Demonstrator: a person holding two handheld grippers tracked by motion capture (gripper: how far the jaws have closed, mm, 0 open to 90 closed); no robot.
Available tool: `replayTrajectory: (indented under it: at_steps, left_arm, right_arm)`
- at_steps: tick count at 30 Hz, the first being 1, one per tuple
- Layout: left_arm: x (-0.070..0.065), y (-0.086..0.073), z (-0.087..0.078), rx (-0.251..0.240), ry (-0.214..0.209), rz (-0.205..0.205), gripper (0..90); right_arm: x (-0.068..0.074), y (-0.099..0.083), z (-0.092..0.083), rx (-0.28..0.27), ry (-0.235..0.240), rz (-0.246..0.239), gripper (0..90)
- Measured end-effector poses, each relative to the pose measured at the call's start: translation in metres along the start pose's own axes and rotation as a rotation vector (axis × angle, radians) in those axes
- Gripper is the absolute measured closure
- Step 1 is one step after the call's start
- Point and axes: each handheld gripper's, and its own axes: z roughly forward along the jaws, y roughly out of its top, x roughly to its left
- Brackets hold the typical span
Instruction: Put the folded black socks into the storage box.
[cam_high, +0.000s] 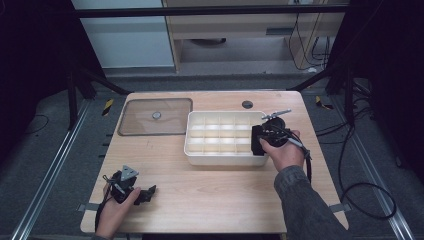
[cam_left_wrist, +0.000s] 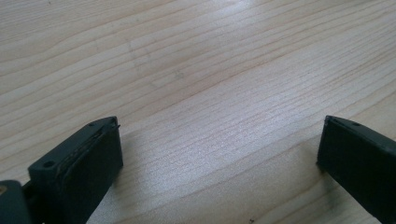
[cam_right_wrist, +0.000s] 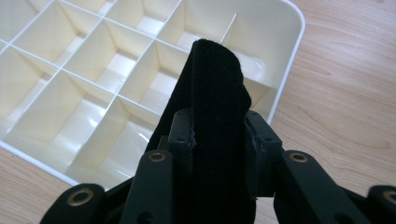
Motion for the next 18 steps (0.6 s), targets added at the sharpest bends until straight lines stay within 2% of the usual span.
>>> replayTrajectory:
  at_steps: [13, 18]
  left_arm:
    - [0.000, 0.000, 0.000, 0.000, 0.000, -0.001, 0.0]
    - [0.000, 0.000, 0.000, 0.001, -0.001, 0.001, 0.0]
  right_arm:
    - [0.003, -0.007, 0.009, 0.025, -0.036, -0.041, 67.5]
    - [0.005, -0.010, 0.012, 0.030, -0.040, -0.042, 67.0]
